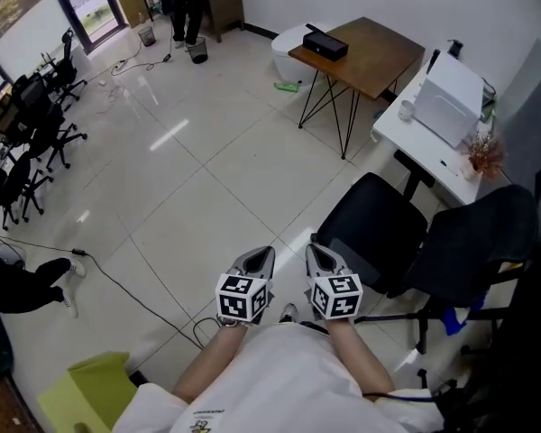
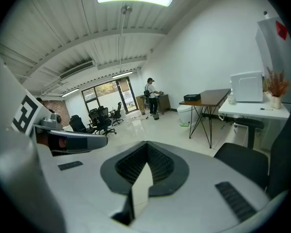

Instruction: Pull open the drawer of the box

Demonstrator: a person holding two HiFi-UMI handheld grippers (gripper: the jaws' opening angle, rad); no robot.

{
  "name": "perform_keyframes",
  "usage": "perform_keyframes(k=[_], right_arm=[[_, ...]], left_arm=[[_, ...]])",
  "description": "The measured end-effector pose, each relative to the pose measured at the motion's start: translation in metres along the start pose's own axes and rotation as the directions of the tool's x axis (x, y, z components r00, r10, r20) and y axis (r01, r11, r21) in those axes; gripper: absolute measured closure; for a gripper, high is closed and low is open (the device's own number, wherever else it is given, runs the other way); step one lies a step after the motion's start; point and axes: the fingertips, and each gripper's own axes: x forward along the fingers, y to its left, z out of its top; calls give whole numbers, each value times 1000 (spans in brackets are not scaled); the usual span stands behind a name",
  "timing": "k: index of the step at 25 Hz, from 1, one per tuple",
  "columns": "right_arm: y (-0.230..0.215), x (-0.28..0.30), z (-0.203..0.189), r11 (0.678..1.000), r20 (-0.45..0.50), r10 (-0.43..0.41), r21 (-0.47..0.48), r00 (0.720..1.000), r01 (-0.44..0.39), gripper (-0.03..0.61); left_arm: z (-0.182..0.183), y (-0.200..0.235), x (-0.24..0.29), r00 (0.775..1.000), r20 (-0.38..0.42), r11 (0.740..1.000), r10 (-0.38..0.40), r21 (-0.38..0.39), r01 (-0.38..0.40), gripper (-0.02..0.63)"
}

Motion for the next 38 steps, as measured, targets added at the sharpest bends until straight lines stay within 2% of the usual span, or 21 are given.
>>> perform_keyframes(k=[6,15,28,38], right_arm=[[-23,11,1,999,-4,5,33,1000,-5,591],[-34,28,2,998,-21,-1,57,1000,2,591],[-72,78,34,992,-6,-74,106,997,74,591],[-91,142,67,987,-17,-111,112,994,113,591]], left_arm=[[4,-1,20,1000,-7,1000,6,0,-6,611],[5,12,40,999,-36,1000,9,-19,-10,612],[51,39,103,998,-53,999,-43,27,45,612],[89,85,150,995,-64,997,-76,14,77,611]])
